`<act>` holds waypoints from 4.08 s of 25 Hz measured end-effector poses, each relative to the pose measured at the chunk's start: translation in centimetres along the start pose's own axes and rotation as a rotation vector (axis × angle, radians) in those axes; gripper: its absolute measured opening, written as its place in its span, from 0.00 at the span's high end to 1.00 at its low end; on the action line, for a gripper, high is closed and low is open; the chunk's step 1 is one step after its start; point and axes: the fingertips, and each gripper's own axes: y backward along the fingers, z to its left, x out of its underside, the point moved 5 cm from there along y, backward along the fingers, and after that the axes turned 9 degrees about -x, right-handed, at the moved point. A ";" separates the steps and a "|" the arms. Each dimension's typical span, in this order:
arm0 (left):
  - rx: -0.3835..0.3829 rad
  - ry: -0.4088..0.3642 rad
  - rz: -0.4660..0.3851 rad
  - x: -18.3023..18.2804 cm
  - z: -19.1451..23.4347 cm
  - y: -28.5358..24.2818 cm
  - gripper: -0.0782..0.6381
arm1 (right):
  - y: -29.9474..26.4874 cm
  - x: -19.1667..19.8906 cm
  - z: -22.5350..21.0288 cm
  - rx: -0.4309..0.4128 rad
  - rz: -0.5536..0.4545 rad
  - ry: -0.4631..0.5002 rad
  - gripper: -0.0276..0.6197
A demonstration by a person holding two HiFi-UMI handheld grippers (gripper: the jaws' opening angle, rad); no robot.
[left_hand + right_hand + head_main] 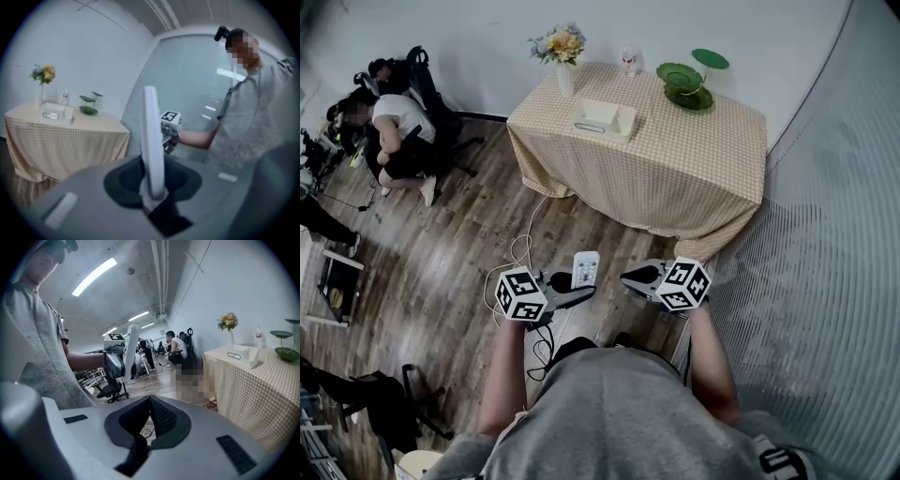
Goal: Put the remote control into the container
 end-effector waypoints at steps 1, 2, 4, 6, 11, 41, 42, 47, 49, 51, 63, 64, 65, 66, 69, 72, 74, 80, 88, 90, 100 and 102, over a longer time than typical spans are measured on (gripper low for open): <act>0.001 -0.002 -0.003 -0.1 -0.1 -0.1 0.77 | 0.2 0.1 0.1 0.002 0.000 -0.001 0.93; 0.003 -0.003 -0.005 -0.1 -0.2 -0.3 0.77 | 0.3 0.2 0.1 0.004 0.000 -0.002 0.93; 0.009 -0.006 -0.004 -0.1 -0.6 -0.5 0.76 | 0.6 0.4 0.3 0.009 0.001 -0.005 0.93; 0.014 -0.006 -0.002 -0.1 -0.7 -0.6 0.76 | 0.8 0.6 0.5 0.012 0.004 -0.009 0.93; 0.021 0.001 -0.008 0.0 -0.7 -0.8 0.77 | 1.0 1.1 1.0 0.017 0.010 -0.019 0.93; 0.154 0.026 0.009 -2.5 8.6 -3.5 0.77 | 1.7 -2.1 -6.8 0.097 0.068 -0.089 0.93; 0.158 0.028 0.009 -2.6 9.1 -3.5 0.77 | 1.6 -2.3 -7.2 0.102 0.066 -0.093 0.93; 0.182 0.033 0.013 -3.0 11.7 -3.6 0.77 | 0.8 -3.3 -9.4 0.136 0.049 -0.109 0.93; 0.193 0.031 0.020 -3.1 12.5 -3.3 0.77 | 0.4 -3.8 -9.9 0.144 0.045 -0.113 0.93; 0.203 0.029 0.024 -3.3 13.3 -3.0 0.77 | 0.1 -4.4 -10.4 0.153 0.041 -0.116 0.93; 0.283 0.016 0.056 -3.3 17.7 -2.3 0.76 | -2.2 -7.4 -13.3 0.218 -0.003 -0.122 0.93; 0.287 0.021 0.054 -3.2 18.1 -2.2 0.77 | -2.4 -7.6 -13.4 0.220 -0.002 -0.121 0.93; 0.291 0.026 0.050 -3.1 18.4 -2.0 0.77 | -2.7 -7.8 -13.4 0.222 0.000 -0.119 0.93; 0.295 0.031 0.046 -3.0 18.6 -1.7 0.77 | -3.0 -8.0 -13.4 0.223 0.003 -0.117 0.93; 0.302 0.032 0.044 -2.8 19.2 -1.0 0.77 | -3.9 -8.7 -13.1 0.228 0.007 -0.111 0.93; 0.303 0.021 0.038 -3.0 19.6 -0.5 0.77 | -4.6 -9.2 -12.9 0.235 0.013 -0.104 0.93; 0.308 0.015 0.035 -3.1 19.9 -0.4 0.77 | -4.7 -9.1 -12.9 0.238 0.015 -0.107 0.93; 0.312 0.009 0.032 -3.6 20.2 -0.2 0.77 | -4.6 -9.4 -13.3 0.241 0.020 -0.118 0.93; 0.302 0.018 0.042 -3.6 21.1 -0.7 0.77 | -5.0 -9.1 -14.5 0.212 0.037 -0.124 0.93; 0.295 0.020 0.040 -3.7 21.1 -0.5 0.77 | -5.1 -9.0 -14.6 0.208 0.049 -0.121 0.93; 0.275 0.032 0.048 -4.9 22.6 -2.6 0.77 | -3.7 -9.1 -17.6 0.185 0.039 -0.123 0.93; 0.272 0.034 0.054 -5.0 22.7 -2.8 0.77 | -3.8 -8.8 -17.8 0.175 0.048 -0.131 0.93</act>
